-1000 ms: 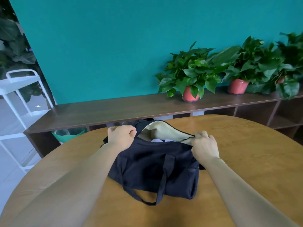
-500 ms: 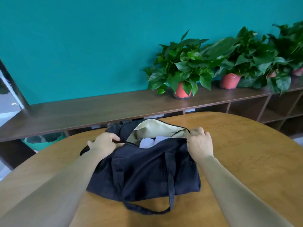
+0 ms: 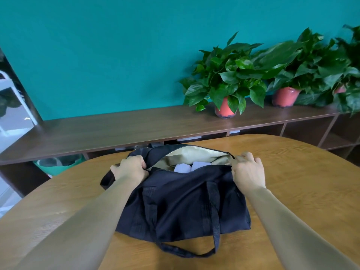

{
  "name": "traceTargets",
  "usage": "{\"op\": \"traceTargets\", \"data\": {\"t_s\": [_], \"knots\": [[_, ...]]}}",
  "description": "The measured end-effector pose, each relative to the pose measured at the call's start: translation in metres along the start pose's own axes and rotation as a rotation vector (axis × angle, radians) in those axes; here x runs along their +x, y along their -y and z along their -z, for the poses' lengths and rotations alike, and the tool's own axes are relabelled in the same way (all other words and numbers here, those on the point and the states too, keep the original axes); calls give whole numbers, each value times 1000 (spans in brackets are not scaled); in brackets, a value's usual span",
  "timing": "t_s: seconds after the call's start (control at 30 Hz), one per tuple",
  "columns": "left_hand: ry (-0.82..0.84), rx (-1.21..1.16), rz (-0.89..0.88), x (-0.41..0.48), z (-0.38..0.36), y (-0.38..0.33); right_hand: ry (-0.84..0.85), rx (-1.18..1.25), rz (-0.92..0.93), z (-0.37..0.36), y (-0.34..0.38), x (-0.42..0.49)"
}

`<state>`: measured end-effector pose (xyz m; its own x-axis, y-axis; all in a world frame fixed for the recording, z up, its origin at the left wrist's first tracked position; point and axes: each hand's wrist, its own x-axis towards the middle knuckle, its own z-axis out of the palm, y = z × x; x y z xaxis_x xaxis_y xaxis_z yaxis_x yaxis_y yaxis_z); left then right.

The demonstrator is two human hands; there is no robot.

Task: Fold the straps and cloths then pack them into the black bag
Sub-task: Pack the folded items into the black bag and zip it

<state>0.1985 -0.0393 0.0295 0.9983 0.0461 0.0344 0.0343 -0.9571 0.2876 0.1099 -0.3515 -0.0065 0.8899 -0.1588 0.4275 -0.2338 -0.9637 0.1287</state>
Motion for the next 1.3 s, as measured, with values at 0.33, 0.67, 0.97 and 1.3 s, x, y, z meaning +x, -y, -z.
{"op": "traceTargets", "data": {"t_s": [0.33, 0.67, 0.97, 1.3], "knots": [[-230, 85, -105, -23, 53, 40, 153, -86, -85, 31, 4, 6], [32, 122, -275, -49, 66, 94, 195, -81, -107, 38, 15, -1], [141, -275, -235, -55, 70, 102, 167, 429, -309, 27, 8, -5], [-142, 68, -273, -74, 62, 25, 262, 879, -571, 28, -11, -19]]}}
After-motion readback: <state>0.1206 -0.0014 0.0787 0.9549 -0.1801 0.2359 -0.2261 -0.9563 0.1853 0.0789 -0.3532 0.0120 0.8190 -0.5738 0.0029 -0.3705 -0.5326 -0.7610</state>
